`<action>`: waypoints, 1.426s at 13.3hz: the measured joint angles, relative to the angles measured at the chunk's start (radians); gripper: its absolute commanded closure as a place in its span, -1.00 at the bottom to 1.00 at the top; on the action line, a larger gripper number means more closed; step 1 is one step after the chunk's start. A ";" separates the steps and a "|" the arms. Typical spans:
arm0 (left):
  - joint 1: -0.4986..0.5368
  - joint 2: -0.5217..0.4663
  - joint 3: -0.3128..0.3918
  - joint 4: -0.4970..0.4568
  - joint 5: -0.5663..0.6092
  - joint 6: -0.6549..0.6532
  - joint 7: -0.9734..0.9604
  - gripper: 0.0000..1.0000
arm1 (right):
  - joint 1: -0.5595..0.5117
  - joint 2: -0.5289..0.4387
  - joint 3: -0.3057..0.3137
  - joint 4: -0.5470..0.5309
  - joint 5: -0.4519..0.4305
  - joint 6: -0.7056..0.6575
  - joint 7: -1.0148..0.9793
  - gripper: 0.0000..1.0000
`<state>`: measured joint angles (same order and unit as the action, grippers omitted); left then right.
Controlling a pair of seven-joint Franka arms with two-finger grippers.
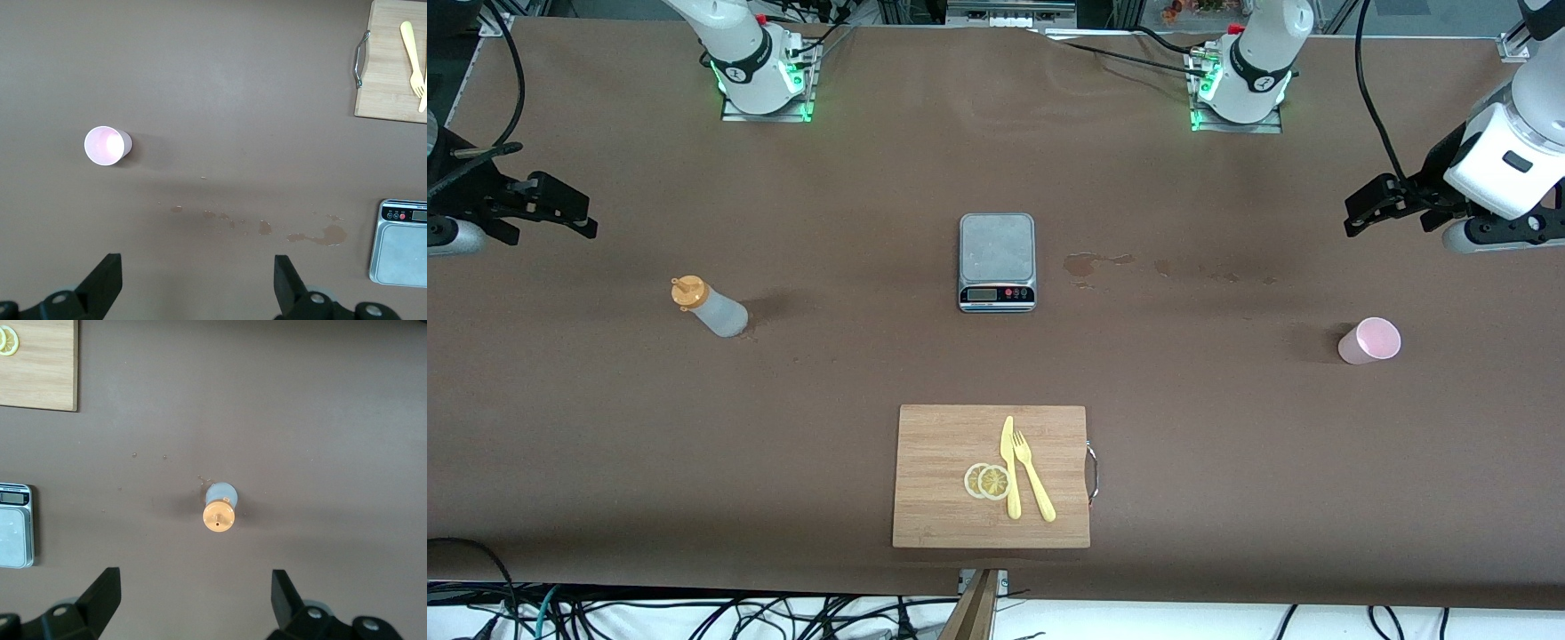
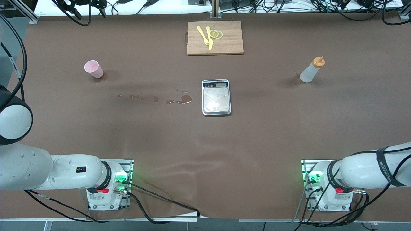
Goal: Add sauce to pink cup with both arms
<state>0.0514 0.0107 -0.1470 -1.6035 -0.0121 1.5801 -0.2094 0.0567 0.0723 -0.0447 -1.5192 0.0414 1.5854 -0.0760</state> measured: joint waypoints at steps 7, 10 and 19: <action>0.000 0.000 0.000 0.000 0.000 0.000 0.000 -1.00 | 0.000 0.000 0.000 0.000 0.000 0.000 0.000 -1.00; 0.000 0.002 0.000 0.000 0.000 0.000 0.000 -1.00 | 0.000 0.000 0.000 0.000 0.000 0.000 0.000 -1.00; 0.001 0.003 0.002 0.000 0.000 -0.019 0.000 -1.00 | 0.000 0.000 -0.001 0.000 0.000 0.000 0.000 -1.00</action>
<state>0.0520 0.0137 -0.1453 -1.6035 -0.0121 1.5609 -0.2094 0.0566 0.0723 -0.0457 -1.5192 0.0413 1.5857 -0.0760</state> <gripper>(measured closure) 0.000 0.000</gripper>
